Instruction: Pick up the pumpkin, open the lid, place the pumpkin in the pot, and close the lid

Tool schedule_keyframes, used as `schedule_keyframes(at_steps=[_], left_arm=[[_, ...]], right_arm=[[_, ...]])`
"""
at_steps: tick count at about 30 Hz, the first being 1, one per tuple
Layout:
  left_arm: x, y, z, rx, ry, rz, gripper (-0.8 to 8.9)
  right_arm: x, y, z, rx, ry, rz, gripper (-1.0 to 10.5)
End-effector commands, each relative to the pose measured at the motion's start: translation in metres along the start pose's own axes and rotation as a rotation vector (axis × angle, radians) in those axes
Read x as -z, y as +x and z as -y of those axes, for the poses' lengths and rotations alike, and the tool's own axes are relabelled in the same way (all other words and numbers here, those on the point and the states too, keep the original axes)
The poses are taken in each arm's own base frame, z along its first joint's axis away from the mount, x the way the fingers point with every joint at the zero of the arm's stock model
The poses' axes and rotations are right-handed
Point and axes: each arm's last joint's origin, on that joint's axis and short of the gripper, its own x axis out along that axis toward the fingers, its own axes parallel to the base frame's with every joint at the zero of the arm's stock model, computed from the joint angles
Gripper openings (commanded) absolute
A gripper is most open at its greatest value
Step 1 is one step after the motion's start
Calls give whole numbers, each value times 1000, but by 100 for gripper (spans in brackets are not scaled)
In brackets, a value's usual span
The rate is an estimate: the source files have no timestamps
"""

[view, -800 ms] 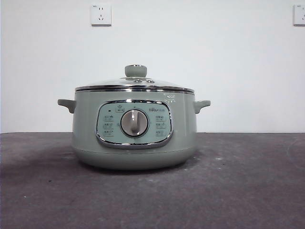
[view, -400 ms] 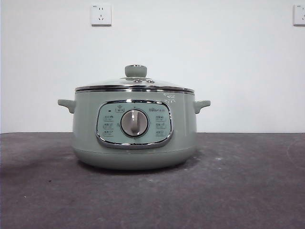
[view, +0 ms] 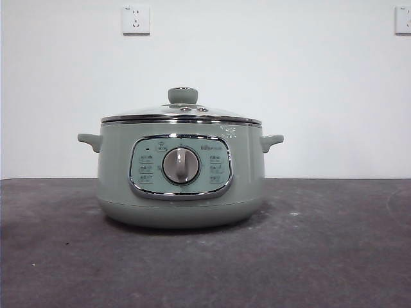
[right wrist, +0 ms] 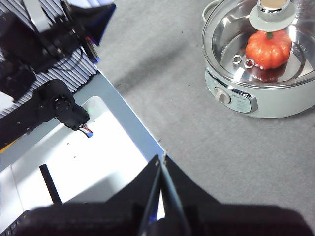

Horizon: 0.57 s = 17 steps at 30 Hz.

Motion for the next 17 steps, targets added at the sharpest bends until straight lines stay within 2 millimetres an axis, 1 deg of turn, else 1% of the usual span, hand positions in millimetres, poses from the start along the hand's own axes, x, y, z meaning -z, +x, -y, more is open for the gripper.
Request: schedule_keyframes(at_steps=[1, 4, 9, 14, 17], left_arm=[[15, -1, 3, -7, -7, 3, -4], [28, -1, 5, -7, -19, -2, -4], [41, 1, 8, 1, -60, -45, -4], [55, 0, 11, 18, -102, -151, -4], [60, 0, 12, 33, -113, -200, -4]], right_arm=[[2, 0, 0, -6, 2, -15, 2], [2, 0, 0, -6, 2, -15, 2], [2, 0, 0, -6, 2, -15, 2], [2, 0, 0, -6, 3, -15, 2], [2, 0, -1, -6, 2, -15, 2]])
